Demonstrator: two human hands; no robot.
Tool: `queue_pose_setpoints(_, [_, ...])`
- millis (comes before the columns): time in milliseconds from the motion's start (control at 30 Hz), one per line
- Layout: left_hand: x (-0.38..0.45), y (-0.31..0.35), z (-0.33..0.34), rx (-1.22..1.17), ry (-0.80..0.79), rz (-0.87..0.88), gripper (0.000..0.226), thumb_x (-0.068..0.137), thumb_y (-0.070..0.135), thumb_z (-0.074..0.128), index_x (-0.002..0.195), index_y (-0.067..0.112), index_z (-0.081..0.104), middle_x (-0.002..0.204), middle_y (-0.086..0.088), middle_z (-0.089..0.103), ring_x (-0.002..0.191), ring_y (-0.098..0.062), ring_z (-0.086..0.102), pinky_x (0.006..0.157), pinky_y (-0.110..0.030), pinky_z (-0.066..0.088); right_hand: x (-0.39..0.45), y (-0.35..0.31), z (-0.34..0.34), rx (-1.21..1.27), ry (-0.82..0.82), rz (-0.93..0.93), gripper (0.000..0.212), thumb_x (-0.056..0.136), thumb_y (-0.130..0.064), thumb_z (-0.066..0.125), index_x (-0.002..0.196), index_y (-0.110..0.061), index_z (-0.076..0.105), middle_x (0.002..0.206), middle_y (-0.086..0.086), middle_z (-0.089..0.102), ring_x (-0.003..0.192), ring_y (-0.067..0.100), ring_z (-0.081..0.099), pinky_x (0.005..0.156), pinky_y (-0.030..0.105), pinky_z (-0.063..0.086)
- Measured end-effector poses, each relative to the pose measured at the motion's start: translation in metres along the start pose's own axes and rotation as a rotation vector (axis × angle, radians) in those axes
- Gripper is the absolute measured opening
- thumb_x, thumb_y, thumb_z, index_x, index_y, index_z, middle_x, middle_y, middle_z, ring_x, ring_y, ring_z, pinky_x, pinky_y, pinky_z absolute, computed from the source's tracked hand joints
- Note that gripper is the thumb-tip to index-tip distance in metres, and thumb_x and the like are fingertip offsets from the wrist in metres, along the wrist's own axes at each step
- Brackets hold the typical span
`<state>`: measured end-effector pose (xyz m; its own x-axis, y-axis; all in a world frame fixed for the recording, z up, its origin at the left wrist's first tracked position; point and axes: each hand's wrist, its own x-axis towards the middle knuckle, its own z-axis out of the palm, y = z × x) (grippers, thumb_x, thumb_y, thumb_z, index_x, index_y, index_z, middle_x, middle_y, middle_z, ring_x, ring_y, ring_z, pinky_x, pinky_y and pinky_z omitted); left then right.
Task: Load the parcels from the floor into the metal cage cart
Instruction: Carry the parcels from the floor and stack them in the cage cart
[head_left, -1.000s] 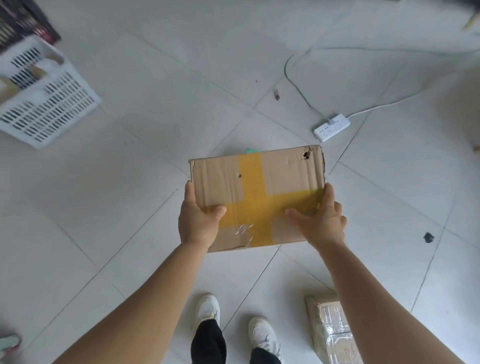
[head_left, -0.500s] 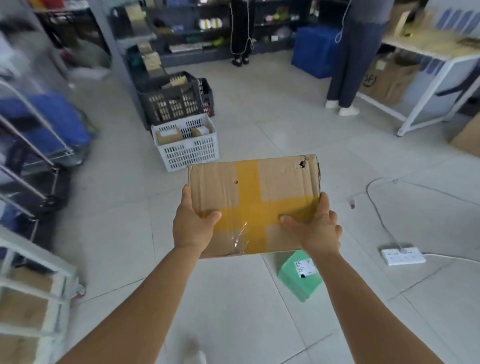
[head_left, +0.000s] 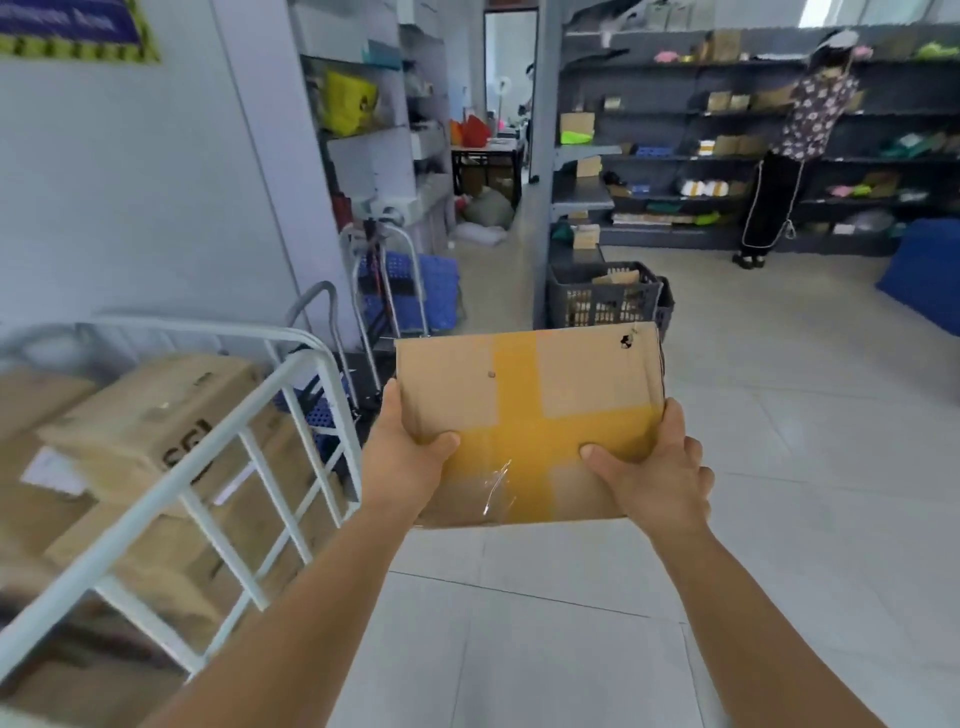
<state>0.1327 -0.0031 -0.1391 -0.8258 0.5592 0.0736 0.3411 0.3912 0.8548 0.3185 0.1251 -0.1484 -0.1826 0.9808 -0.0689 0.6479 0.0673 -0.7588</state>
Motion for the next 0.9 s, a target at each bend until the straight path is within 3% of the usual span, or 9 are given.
queue_pose_setpoints(300, [0.011, -0.064, -0.204, 0.013, 0.298, -0.045, 0.092, 0.083, 0.029, 0.07, 0.154, 0.026, 0.011, 0.141, 0.001, 0.048, 0.121, -0.024, 0.051, 0.091, -0.032, 0.042, -0.094, -0.158, 0.104, 0.077, -0.144, -0.273, 0.108, 0.074, -0.049, 0.075, 0.153, -0.035, 0.004, 0.153, 0.005, 0.023, 0.138, 0.036, 0.023, 0.11, 0.055, 0.027])
queue_pose_setpoints(500, [-0.004, -0.117, -0.334, 0.023, 0.462, -0.085, 0.091, 0.082, 0.03, 0.072, 0.153, 0.027, 0.016, 0.135, 0.002, 0.052, 0.113, -0.022, 0.055, 0.089, -0.033, 0.045, -0.176, -0.241, 0.177, 0.083, -0.244, -0.433, 0.106, 0.073, -0.051, 0.074, 0.153, -0.035, 0.007, 0.148, 0.007, 0.03, 0.134, 0.035, 0.029, 0.107, 0.051, 0.029])
queue_pose_setpoints(733, [-0.047, -0.187, -0.459, 0.034, 0.649, -0.198, 0.072, 0.079, 0.029, 0.074, 0.14, 0.026, 0.036, 0.122, 0.005, 0.058, 0.11, -0.023, 0.057, 0.086, -0.033, 0.047, -0.278, -0.311, 0.261, 0.021, -0.419, -0.588, 0.109, 0.074, -0.056, 0.072, 0.155, -0.033, 0.002, 0.154, 0.009, 0.023, 0.138, 0.038, 0.025, 0.105, 0.055, 0.033])
queue_pose_setpoints(900, [-0.089, -0.241, -0.517, 0.047, 0.74, -0.341, 0.065, 0.08, 0.028, 0.074, 0.134, 0.025, 0.039, 0.11, 0.007, 0.057, 0.102, -0.021, 0.057, 0.088, -0.035, 0.049, -0.343, -0.336, 0.32, -0.045, -0.59, -0.685, 0.11, 0.077, -0.057, 0.07, 0.155, -0.03, -0.002, 0.159, 0.007, 0.017, 0.145, 0.036, 0.017, 0.109, 0.053, 0.03])
